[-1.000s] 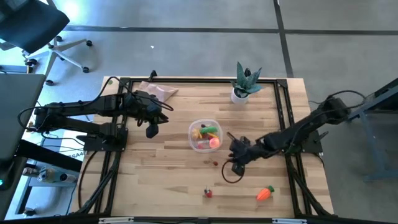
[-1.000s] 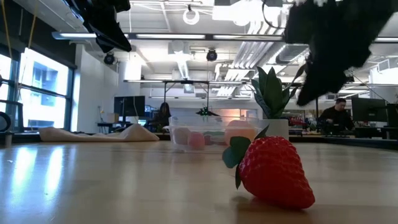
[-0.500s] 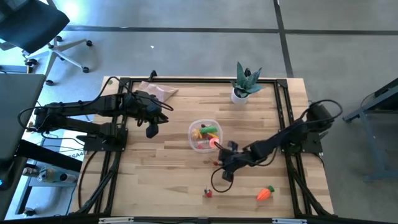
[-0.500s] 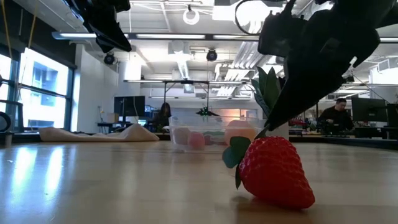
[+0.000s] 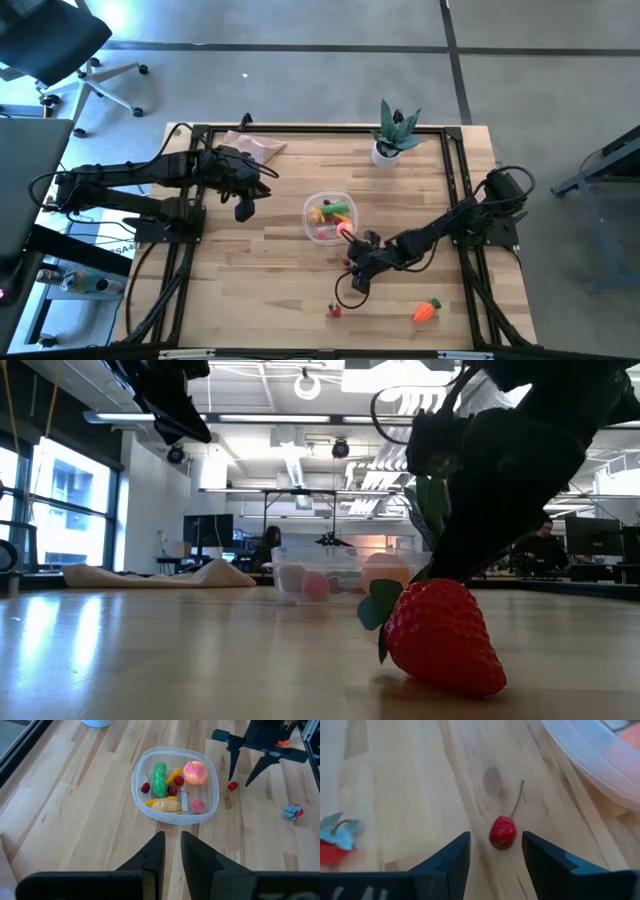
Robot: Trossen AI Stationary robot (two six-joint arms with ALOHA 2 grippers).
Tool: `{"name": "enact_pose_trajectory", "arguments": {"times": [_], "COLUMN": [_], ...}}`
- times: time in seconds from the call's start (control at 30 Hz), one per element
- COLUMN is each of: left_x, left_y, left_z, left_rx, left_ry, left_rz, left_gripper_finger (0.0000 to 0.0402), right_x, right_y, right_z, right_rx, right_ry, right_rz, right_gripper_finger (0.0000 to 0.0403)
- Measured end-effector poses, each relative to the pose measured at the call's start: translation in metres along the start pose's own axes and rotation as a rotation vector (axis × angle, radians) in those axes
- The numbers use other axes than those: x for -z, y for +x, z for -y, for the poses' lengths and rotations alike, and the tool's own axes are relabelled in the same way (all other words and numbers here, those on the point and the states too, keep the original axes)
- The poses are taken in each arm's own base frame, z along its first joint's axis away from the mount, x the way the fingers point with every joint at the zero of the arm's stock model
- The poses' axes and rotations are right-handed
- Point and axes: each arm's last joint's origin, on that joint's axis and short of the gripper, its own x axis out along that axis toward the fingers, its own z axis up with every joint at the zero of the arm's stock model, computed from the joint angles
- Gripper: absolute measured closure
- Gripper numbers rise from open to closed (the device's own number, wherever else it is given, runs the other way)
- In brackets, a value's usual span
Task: Pick and placing Produce into tupperware
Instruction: Put the red cherry into the transparent bin
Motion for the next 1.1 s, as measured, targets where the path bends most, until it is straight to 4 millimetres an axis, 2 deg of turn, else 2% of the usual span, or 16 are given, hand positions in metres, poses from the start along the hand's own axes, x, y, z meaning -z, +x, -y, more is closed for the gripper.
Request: {"name": "enact_pose_trajectory", "arguments": {"times": [0.23,0.5,0.73,1.1], "left_x": [0.000,0.000,0.000,0.000], "left_y": [0.000,0.000,0.000,0.000], "left_z": [0.000,0.000,0.000,0.000], "left_rx": [0.000,0.000,0.000,0.000], "left_ry": [0.000,0.000,0.000,0.000], "left_rz": [0.000,0.000,0.000,0.000], "left_gripper_finger": [0.0350,0.0350,0.0350,0.0350], "right_x": [0.003,0.000,0.000,-0.004], "right_y": [0.006,0.005,0.007,0.008], "right_z": [0.003,0.002,0.014,0.014], "right_rx": [0.024,0.028,0.097,0.075], "right_ry": [0.095,0.105,0.106,-0.030], "right_rz": [-0.008,0.005,-0.043,-0.030], "right_gripper_finger": [0.0240,0.0262,0.0276,0.0280]}}
